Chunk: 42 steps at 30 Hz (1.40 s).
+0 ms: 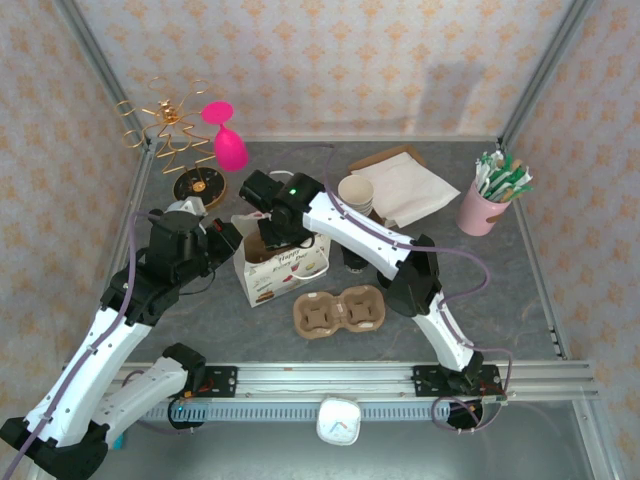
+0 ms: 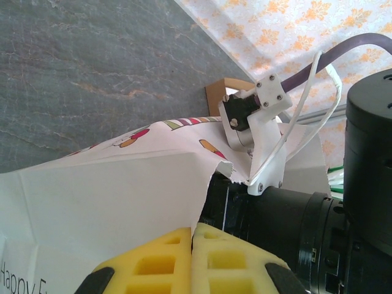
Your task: Pack the takeout coffee
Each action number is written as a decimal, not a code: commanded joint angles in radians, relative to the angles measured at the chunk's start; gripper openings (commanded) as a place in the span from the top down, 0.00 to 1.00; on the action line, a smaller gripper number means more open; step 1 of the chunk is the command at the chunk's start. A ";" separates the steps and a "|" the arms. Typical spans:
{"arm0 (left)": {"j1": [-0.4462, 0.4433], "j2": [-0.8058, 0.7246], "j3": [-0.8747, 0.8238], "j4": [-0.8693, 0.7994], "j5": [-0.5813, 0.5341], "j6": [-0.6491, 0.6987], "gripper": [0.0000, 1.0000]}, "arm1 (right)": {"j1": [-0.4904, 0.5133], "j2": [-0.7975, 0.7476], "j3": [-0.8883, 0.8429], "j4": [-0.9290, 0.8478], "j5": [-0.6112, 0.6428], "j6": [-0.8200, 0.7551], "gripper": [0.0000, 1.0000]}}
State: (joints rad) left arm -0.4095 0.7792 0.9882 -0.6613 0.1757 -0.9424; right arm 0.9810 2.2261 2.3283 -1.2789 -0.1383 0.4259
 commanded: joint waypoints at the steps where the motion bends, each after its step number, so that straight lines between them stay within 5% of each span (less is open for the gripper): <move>1: 0.008 -0.003 0.000 0.005 -0.026 -0.005 1.00 | 0.004 0.018 -0.032 -0.030 0.014 -0.007 0.65; 6: 0.008 0.000 -0.012 -0.007 -0.043 -0.008 1.00 | 0.004 0.003 -0.012 -0.027 0.029 0.002 0.62; 18: 0.008 0.005 0.002 -0.035 -0.068 -0.001 1.00 | 0.003 -0.008 0.012 -0.028 0.039 0.009 0.35; 42: 0.011 0.072 0.074 -0.087 -0.202 0.029 1.00 | -0.030 -0.149 0.066 -0.028 -0.011 -0.022 0.07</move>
State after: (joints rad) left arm -0.4095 0.8425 1.0264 -0.7246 0.0242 -0.9405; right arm 0.9642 2.1246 2.3470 -1.2793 -0.1432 0.4149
